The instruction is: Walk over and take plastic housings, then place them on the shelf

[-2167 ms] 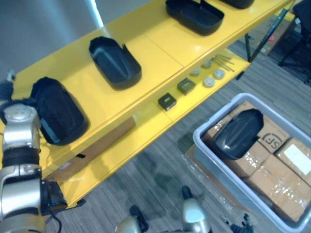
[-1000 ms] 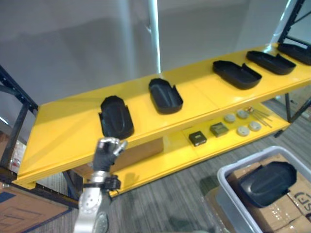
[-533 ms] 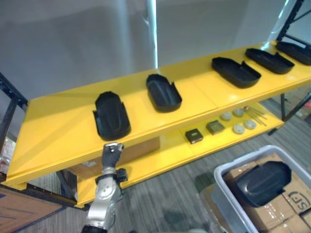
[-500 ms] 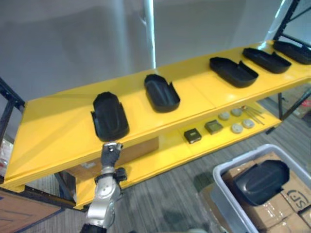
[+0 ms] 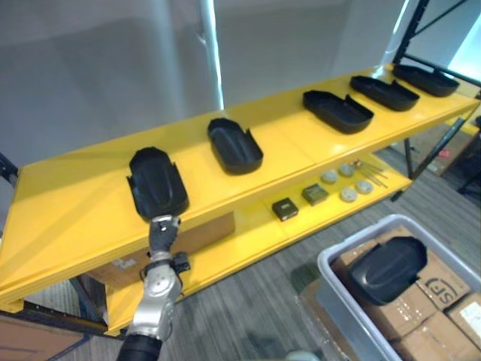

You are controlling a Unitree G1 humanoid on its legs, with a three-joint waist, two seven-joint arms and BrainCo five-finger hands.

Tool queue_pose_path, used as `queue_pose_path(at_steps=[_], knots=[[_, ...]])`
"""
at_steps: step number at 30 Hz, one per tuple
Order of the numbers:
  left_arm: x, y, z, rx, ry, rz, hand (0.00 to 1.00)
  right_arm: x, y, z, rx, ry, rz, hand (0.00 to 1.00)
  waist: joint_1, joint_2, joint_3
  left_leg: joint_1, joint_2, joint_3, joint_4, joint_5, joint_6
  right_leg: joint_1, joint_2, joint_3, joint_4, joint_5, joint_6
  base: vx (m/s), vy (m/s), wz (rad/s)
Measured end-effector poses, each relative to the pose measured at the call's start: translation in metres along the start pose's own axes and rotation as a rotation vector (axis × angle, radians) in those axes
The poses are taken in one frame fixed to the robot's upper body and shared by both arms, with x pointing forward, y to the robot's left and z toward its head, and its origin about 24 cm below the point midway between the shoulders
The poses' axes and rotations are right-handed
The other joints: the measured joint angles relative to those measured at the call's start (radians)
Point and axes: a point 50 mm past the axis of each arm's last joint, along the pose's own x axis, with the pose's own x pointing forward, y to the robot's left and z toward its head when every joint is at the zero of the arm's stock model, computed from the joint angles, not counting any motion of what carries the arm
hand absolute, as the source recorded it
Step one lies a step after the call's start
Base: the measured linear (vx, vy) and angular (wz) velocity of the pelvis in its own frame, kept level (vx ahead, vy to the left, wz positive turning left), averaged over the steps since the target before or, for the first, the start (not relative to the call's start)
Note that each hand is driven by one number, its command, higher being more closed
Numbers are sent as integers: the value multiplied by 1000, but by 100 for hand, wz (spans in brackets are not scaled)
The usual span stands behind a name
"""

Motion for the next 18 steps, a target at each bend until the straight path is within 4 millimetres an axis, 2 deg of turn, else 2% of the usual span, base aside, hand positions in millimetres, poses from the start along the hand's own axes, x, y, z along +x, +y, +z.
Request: queue_pose_path(at_steps=[9, 14, 18], knots=[[10, 9, 5, -9, -21, 75, 100, 0, -1, -1, -1, 6, 13, 0, -6, 1, 2, 6, 0, 9, 0, -2, 0, 1, 0, 7, -1, 1, 0, 2, 2, -3], [15, 15, 6, -20, -24, 106, 100, 0, -1, -1, -18, 4, 26, 0, -26, 9, 10, 9, 1, 12, 0, -2, 0, 0, 1, 11, 1, 1, 0, 0, 0, 0], [21, 16, 14, -19, -58, 114, 100, 0, -3, -5, -33, 19, 34, 0, -27, 10, 13, 9, 3, 18, 0, -3, -2, -4, 4, 16, 2, 1, 0, 0, -2, -2]])
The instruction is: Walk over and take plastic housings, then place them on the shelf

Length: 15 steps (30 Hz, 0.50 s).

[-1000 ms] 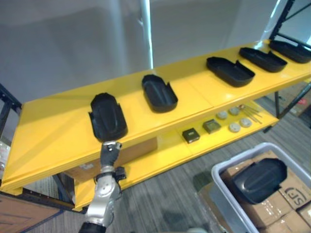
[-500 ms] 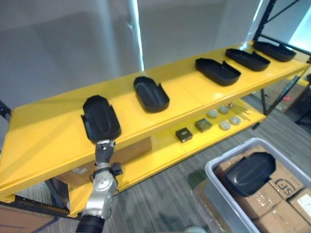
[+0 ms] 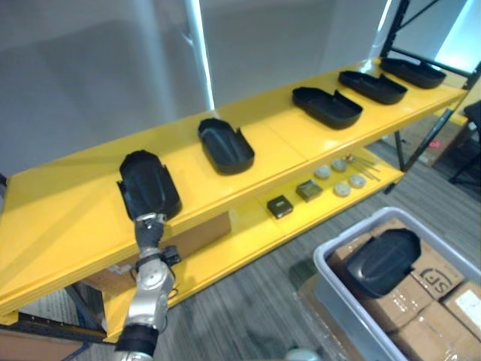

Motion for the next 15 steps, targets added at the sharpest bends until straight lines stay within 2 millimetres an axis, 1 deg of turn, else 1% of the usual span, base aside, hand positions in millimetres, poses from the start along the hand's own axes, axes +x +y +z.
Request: queue_pose_path(at_steps=[5, 10, 15], knots=[[11, 6, 11, 3, -38, 26, 100, 0, -1, -1, -2, 0, 12, 0, -2, 3, 8, -1, 3, 13, 0, -2, -2, -14, 4, 15, 5, 0, 0, 4, -1, -9], [18, 4, 11, -20, -21, 51, 100, 0, -2, -1, -4, 0, 12, 0, -12, 6, 22, -1, 3, 13, 0, -2, -2, -15, 4, 15, 8, -1, -1, 0, 0, 0], [28, 12, 15, 7, -26, 84, 100, 0, -2, 0, -4, -4, 15, 0, -27, 5, 33, -1, 6, 16, 0, -2, -2, -20, 7, 17, 15, -2, -3, 0, 0, 0]])
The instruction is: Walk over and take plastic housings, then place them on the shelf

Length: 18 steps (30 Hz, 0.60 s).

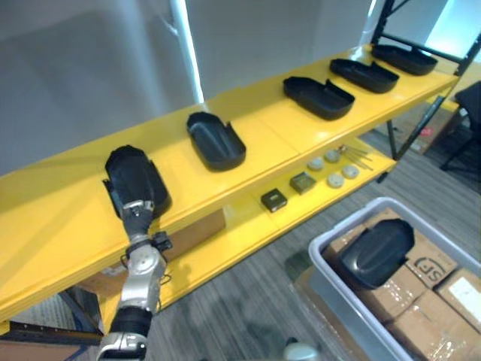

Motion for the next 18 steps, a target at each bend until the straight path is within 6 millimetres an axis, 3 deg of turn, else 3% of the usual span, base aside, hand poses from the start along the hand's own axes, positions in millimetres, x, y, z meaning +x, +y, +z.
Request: queue_pose_path(at_steps=[18], knots=[[23, 11, 23, 20, -68, 78, 100, 0, -4, 7, -26, -37, 31, 0, -26, 20, 58, -21, 8, 26, 1, 1, -1, -59, 10, 25, 38, -4, -6, -4, 0, -4]])
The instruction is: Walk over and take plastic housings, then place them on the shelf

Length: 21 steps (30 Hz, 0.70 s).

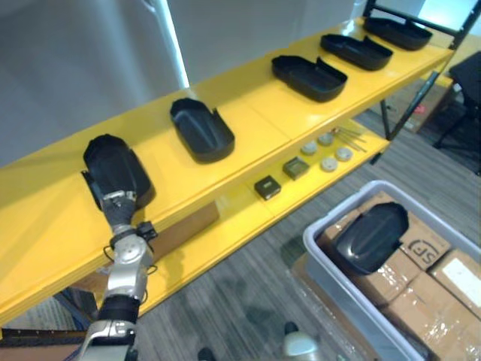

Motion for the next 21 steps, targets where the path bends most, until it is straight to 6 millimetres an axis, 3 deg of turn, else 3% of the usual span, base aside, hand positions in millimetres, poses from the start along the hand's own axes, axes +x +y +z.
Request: queue_pose_path(at_steps=[12, 20, 21], knots=[[14, 1, 14, -34, -18, 18, 100, -1, 2, 1, -16, -9, 20, 0, -5, 3, 35, -34, 5, -4, 43, -7, 2, -29, -2, 1, 31, -5, -6, -14, -2, 0], [9, 0, 17, -80, -32, 8, 100, -2, 3, 0, -25, -9, 29, 0, -4, 4, 36, -50, 4, -23, 52, -7, 3, -34, -3, -4, 34, -4, -4, 7, -4, 3], [2, -1, 18, -101, -46, -8, 0, -2, 4, -1, -37, -12, 30, 0, -3, 4, 35, -49, 5, -29, 52, -7, 3, -26, -3, -10, 31, -5, -4, 26, -8, 16]])
